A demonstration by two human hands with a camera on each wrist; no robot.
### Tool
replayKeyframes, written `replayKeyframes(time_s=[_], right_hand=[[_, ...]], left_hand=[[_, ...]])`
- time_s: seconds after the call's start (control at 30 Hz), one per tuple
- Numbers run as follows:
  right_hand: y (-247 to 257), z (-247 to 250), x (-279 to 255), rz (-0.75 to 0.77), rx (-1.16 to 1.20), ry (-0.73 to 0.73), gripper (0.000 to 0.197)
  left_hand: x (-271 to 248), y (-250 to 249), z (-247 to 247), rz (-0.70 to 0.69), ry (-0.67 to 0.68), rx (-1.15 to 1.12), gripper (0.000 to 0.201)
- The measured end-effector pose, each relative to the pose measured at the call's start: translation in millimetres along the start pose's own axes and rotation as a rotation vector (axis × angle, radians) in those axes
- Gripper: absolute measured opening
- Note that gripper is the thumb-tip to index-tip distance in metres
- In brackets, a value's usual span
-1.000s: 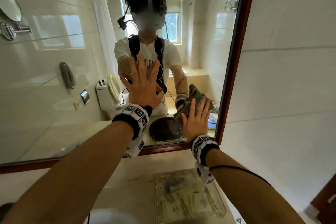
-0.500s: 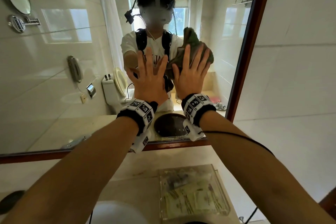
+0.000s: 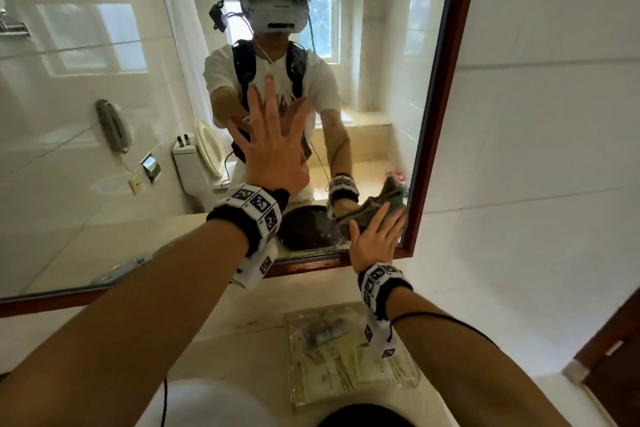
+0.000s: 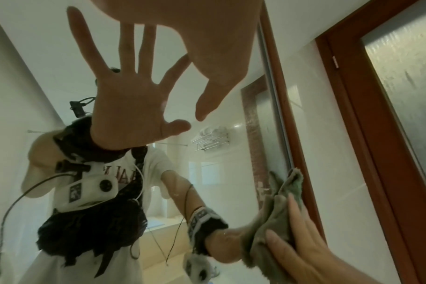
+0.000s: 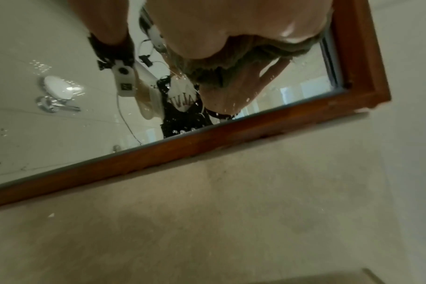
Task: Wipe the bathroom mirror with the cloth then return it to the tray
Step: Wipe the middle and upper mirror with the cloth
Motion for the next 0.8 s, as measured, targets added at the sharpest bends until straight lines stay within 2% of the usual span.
replayKeyframes(time_s=[0.13, 0.23, 0.37, 0.47, 0.63, 0.8], right_hand=[[14, 12, 19, 0.024, 0.008, -0.060, 0.087], [51, 37, 57, 0.144, 0.008, -0.084, 0.082], [130, 102, 127, 0.340, -0.041, -0.291, 0.076], [160, 136, 162, 0.388, -0.112, -0.379, 0.074], [150, 142, 167, 0.427, -0.190, -0.417, 0.073], [97, 113, 137, 0.365, -0.193, -0.353, 0.077]], left_hand=[[-3, 15, -10, -0.012, 0.018, 0.018, 0.110], [-3, 13, -11, -0.002, -0.001, 0.016, 0.100], [-5, 9, -8, 0.015, -0.033, -0.044, 0.090], [-5, 10, -10, 0.002, -0.019, -0.044, 0.090], [-6, 10, -12, -0.001, -0.021, -0.023, 0.092], [-5, 8, -11, 0.017, -0.023, -0.041, 0.092]])
Point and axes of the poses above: each hand's wrist, its own x-axis towards the middle knuckle, its own z-axis out of the back of the hand, y = z × x, the point moved 6 cm from there along x, towards the middle knuckle, and after that the axes turned 8 degrees about z, right-handed, at the moved point
